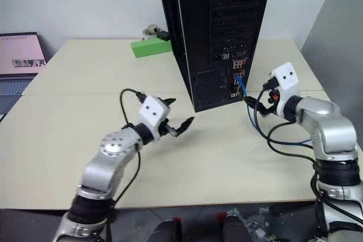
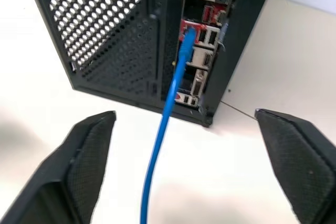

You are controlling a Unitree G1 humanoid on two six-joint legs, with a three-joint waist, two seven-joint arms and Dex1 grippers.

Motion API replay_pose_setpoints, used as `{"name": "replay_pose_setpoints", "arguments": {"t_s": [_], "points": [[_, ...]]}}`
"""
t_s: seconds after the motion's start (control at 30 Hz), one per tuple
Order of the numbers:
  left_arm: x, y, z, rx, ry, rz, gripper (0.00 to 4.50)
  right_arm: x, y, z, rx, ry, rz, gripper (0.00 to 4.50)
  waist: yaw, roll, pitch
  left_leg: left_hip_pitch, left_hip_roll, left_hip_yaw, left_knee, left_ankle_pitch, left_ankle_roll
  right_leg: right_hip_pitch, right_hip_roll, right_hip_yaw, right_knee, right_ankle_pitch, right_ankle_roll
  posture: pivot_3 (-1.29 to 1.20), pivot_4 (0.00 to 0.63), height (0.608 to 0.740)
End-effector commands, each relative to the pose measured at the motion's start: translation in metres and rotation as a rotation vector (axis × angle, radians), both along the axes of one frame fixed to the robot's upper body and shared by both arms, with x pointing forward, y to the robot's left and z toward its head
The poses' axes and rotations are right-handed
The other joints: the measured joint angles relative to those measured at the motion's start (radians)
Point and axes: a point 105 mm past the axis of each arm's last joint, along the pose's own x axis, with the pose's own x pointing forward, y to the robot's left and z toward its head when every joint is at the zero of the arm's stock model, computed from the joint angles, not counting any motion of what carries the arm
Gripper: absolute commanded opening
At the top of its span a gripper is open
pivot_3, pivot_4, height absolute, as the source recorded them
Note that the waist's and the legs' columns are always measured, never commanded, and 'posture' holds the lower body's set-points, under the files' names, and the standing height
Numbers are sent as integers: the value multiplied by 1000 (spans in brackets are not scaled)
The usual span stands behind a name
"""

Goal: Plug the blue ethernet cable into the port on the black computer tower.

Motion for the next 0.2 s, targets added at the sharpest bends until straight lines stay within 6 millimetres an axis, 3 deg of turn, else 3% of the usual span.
{"name": "replay_pose_setpoints", "arguments": {"t_s": [0.03, 0.2], "points": [[-16, 10, 21, 5, -21, -121, 4500, -20, -1, 34, 51, -188, 95, 4449, -2, 0, 0, 0, 0, 0, 0, 0, 0, 0, 0, 1, 0, 0, 0, 0, 150, 740], [-30, 21, 26, 1, 40, -233, 4500, -25, -7, 35, 73, -212, 127, 4449, -3, 0, 0, 0, 1, 0, 0, 0, 0, 0, 0, 0, 0, 0, 0, 0, 150, 740]]}}
